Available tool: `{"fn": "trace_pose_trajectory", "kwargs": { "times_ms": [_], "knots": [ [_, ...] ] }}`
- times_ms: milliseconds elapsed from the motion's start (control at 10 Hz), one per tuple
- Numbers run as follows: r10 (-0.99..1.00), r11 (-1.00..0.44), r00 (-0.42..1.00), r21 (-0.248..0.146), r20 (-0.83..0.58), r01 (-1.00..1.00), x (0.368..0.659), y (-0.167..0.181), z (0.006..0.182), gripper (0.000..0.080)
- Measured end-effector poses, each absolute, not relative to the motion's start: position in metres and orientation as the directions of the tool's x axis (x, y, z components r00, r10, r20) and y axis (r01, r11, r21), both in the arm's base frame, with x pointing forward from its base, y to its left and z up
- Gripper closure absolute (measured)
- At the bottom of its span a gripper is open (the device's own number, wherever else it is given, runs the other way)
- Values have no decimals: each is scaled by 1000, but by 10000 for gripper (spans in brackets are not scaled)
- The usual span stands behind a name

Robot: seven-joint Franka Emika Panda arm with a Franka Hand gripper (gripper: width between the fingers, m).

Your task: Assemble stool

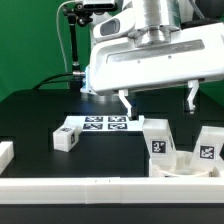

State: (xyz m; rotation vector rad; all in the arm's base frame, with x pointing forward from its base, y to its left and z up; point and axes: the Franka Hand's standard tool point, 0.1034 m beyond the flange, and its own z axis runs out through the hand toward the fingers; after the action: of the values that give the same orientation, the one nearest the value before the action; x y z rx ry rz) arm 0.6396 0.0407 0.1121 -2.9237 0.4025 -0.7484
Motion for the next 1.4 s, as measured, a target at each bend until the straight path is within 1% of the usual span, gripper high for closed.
{"fn": "trace_pose_trajectory", "kwargs": {
  "times_ms": [300,400,500,600,700,800,900,1100,1400],
  "knots": [
    [-277,-960,845,-157,457,-230,639,41,111,150],
    [-276,-961,858,-154,433,-231,636,38,107,150],
    [-277,-960,859,-154,430,-232,636,37,107,150],
    [-274,-961,884,-154,380,-231,633,38,103,150],
    [-269,-959,930,-161,252,-234,629,37,101,150],
    [-274,-956,935,-168,225,-240,636,33,106,150],
    [-269,-954,952,-172,143,-244,630,34,103,150],
    [-267,-950,962,-178,51,-255,629,38,103,150],
    [-202,-968,977,-169,75,-187,630,37,102,150]
  ]
}}
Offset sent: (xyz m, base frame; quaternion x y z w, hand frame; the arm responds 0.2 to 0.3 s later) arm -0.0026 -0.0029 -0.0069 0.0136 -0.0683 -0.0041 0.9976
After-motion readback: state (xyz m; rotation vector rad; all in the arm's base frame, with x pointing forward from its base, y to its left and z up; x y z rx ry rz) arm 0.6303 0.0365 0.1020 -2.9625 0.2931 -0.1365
